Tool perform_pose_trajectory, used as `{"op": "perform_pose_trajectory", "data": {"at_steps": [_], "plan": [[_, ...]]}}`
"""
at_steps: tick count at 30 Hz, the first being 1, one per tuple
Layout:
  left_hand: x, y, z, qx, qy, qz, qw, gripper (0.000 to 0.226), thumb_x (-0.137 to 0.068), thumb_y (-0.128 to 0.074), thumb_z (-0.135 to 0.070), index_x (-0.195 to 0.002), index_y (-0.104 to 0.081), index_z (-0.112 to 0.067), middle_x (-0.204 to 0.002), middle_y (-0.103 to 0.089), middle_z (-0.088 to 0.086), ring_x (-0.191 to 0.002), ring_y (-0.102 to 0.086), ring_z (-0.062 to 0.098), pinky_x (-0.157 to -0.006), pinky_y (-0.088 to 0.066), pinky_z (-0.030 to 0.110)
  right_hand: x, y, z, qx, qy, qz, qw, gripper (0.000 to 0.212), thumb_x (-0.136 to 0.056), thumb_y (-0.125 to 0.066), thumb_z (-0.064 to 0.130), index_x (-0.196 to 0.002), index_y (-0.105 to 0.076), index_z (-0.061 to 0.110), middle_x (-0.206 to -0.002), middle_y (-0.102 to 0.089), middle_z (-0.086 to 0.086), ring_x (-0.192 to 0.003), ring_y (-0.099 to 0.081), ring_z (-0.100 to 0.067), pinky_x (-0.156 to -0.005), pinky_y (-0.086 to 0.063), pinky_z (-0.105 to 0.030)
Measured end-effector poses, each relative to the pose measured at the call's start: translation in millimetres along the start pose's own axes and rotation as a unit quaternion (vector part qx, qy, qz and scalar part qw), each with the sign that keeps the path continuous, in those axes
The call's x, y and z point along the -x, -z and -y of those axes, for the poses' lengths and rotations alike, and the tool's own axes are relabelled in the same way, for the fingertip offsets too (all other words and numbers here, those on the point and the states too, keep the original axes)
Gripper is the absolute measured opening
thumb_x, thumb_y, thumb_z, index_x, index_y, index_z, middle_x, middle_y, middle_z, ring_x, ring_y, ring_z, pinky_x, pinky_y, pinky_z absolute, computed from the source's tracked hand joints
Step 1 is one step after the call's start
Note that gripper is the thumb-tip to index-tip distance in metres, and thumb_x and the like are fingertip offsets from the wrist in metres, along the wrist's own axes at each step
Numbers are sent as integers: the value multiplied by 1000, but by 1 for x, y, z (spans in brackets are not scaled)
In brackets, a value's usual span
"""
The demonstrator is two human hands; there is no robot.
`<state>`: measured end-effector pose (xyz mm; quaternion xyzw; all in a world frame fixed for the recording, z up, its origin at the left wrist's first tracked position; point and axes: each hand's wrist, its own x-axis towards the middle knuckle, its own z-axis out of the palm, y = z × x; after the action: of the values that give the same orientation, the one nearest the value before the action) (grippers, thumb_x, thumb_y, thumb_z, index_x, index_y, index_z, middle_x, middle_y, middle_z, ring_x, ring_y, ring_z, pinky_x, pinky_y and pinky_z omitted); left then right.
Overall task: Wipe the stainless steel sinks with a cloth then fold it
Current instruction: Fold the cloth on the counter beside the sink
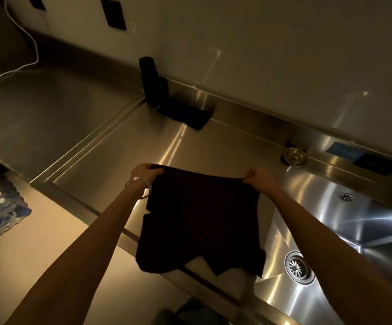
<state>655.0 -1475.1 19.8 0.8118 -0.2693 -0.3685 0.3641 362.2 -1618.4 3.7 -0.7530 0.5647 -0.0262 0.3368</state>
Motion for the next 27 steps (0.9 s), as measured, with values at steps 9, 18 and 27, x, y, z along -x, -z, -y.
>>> {"op": "perform_pose_trajectory", "data": {"at_steps": [9,18,27], "plan": [[-95,-15,-4,-154,-37,-28,987,29,-84,-63,-25,-109,-65,-10,-111,-64,14,-101,-59,31,-85,-44,33,-41,-14,10,40,-36,-136,989,21,-87,-55,6,-106,-64,5,-109,-64,-19,-104,-59,-34,-89,-47,-38],[-57,-9,42,-330,-322,89,883,23,-77,-63,-3,-98,-68,-8,-107,-60,12,-102,-53,32,-85,-40,34,88,-90,22,162,171,76,969,27,-85,-64,38,-106,-62,21,-108,-56,2,-96,-56,-15,-75,-33,-19],[-71,-1,69,-557,-307,195,746,96,-72,-65,-60,-148,-19,-23,-155,-12,6,-142,-9,30,-116,-13,44,98,-92,27,150,113,102,977,17,-76,-73,24,-90,-63,23,-86,-61,10,-79,-59,-4,-62,-30,-11]]}}
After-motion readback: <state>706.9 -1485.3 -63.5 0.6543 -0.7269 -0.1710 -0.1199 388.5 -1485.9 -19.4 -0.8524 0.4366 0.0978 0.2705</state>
